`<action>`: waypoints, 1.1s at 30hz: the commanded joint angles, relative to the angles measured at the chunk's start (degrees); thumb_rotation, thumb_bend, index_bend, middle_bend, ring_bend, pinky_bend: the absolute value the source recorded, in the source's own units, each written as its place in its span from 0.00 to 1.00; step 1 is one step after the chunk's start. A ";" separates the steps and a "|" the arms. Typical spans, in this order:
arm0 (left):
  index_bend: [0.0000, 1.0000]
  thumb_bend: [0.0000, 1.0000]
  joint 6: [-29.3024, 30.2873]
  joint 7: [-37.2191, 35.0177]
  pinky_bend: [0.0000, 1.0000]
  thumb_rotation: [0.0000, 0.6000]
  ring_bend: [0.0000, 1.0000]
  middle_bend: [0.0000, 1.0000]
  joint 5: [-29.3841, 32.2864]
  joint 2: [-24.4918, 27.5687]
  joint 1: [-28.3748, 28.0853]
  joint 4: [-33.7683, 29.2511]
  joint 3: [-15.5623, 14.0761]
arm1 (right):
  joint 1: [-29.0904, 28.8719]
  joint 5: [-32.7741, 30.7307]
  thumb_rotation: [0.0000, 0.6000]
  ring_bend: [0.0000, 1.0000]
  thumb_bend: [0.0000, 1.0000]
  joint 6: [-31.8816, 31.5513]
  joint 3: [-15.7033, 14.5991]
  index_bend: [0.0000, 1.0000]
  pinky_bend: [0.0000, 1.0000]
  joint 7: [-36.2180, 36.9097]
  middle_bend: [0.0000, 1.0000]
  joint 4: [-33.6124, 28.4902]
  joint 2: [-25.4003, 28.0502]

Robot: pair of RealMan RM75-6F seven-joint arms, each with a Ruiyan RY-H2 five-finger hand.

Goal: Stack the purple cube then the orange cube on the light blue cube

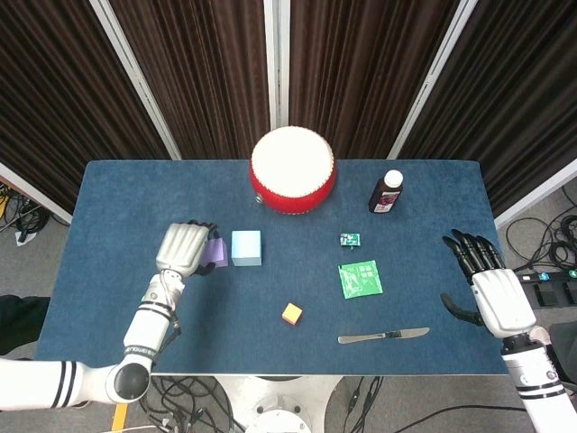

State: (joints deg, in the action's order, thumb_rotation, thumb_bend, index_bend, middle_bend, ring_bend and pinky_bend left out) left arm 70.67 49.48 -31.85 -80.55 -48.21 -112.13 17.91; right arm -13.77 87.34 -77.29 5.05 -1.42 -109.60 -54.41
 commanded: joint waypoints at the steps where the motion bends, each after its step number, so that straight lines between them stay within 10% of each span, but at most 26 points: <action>1: 0.46 0.29 -3.19 0.04 0.48 1.00 0.39 0.56 4.03 -1.10 -3.69 3.05 2.60 | -0.04 0.01 1.00 0.00 0.22 0.05 0.01 0.00 0.00 -0.07 0.00 0.03 -0.07; 33: 0.46 0.29 -13.76 -5.62 0.48 1.00 0.39 0.56 -3.52 -7.18 -14.01 18.94 -4.35 | -0.38 -1.60 1.00 0.00 0.22 0.47 0.72 0.00 0.00 -0.47 0.00 0.74 -0.78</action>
State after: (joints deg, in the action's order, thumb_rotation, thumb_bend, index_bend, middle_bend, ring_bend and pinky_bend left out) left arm 57.28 44.63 -34.89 -87.86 -62.36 -93.74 14.09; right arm -14.14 85.74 -76.82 5.76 -1.88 -108.85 -55.18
